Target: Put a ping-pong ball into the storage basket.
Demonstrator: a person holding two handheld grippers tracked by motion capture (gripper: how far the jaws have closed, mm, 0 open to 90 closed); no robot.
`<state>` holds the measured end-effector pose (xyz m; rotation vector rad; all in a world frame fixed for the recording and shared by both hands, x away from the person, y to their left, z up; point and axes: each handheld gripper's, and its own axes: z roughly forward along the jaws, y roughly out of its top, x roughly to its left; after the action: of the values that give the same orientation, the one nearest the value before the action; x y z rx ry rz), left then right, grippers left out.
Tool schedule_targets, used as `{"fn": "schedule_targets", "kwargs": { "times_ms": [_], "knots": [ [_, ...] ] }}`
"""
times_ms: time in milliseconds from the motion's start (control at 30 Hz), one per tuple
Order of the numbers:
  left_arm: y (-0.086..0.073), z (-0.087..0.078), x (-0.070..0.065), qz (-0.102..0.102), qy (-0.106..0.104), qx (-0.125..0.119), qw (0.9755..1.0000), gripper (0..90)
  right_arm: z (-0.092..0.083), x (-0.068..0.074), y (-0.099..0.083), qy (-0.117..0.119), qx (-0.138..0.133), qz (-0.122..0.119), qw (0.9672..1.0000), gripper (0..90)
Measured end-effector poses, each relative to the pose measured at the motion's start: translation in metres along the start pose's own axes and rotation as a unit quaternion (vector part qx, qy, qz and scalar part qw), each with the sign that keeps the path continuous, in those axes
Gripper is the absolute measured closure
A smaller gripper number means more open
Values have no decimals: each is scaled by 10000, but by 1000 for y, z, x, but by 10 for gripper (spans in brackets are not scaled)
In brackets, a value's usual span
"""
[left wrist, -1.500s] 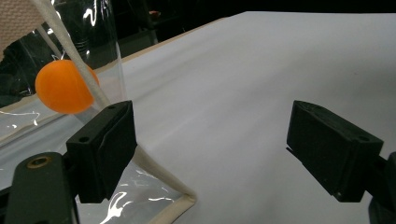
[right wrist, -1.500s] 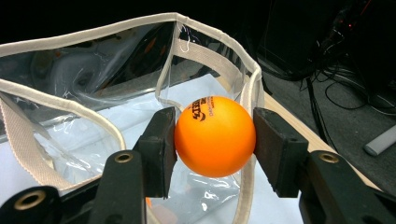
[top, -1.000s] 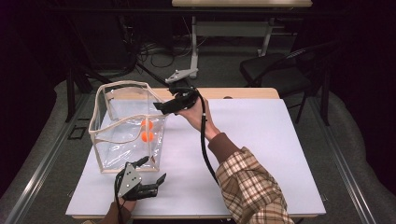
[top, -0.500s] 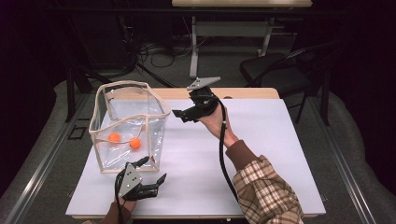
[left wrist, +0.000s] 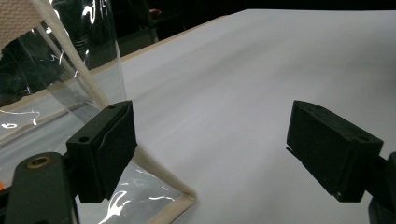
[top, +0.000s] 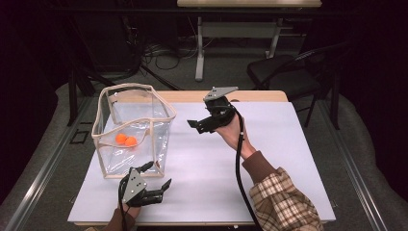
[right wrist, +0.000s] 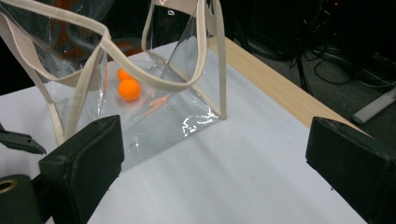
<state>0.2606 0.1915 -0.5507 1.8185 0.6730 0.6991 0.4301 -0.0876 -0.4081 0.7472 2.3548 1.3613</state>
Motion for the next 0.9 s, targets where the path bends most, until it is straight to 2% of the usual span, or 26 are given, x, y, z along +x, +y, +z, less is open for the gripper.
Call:
{"fn": "schedule_targets", "kwargs": {
  "times_ms": [300,900],
  "knots": [
    [0,0,0,8,4,7,10000,158,-8,-3,-17,-85,114,77,9999,25],
    [0,-1,0,-14,26,9,10000,157,-28,-4,-45,-254,223,76,9994,9]
  ]
}}
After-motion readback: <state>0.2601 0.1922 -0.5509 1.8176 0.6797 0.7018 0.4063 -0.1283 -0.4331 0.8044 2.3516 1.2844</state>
